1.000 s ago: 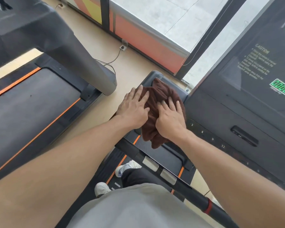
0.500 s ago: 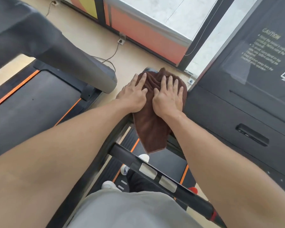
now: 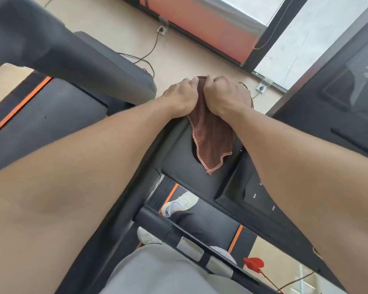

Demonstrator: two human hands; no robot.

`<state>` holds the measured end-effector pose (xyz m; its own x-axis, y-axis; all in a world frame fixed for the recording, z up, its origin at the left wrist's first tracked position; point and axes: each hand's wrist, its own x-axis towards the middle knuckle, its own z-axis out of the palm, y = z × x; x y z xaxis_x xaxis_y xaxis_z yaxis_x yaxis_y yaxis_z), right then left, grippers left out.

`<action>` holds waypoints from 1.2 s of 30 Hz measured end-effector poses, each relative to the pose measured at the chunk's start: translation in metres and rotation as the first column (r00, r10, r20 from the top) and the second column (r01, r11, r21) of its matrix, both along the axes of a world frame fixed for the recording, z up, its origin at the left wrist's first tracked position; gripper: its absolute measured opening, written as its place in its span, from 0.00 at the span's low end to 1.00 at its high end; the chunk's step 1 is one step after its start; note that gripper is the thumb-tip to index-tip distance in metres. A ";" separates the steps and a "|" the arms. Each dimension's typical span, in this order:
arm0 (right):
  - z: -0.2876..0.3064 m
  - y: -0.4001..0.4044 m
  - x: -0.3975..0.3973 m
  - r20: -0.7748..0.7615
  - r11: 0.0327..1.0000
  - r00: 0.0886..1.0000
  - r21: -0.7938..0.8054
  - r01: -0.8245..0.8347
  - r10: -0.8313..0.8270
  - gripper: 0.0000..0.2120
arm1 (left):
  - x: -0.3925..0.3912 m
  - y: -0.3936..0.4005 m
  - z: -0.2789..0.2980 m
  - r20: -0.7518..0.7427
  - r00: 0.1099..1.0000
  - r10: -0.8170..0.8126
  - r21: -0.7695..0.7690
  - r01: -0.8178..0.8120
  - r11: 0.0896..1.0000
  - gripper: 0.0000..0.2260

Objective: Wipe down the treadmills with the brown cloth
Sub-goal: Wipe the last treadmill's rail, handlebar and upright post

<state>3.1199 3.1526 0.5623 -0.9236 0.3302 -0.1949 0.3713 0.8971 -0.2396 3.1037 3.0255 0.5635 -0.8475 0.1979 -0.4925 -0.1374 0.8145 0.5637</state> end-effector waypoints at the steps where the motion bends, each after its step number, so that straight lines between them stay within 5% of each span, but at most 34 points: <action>1: -0.001 0.001 -0.006 0.015 1.000 1.000 -0.026 -0.001 0.001 0.25 | -0.006 0.001 0.001 0.020 1.000 -0.007 -0.003 0.007 1.000 0.26; 6: -0.008 0.010 -0.034 0.054 0.990 0.998 -0.138 -0.012 0.020 0.14 | -0.028 0.004 0.003 0.116 0.993 0.021 -0.006 -0.021 1.000 0.24; 15: -0.001 0.002 -0.039 0.128 0.937 0.939 -0.191 -0.291 0.318 0.19 | 0.001 -0.015 0.011 0.140 0.988 0.069 -0.038 -0.065 0.997 0.21; 23: -0.002 -0.059 -0.001 -0.015 0.766 0.779 0.189 -0.614 0.627 0.23 | 0.056 -0.073 -0.005 0.201 0.976 0.087 -0.147 -0.057 0.987 0.20; 32: 0.001 -0.138 0.069 0.080 0.618 0.647 0.225 -0.753 0.759 0.21 | 0.141 -0.138 -0.001 0.258 0.961 0.095 -0.093 -0.074 0.993 0.23; 36: -0.001 -0.156 0.104 0.000 0.640 0.656 0.219 -0.737 0.755 0.22 | 0.177 -0.158 0.009 0.243 0.967 0.082 -0.140 -0.048 0.989 0.20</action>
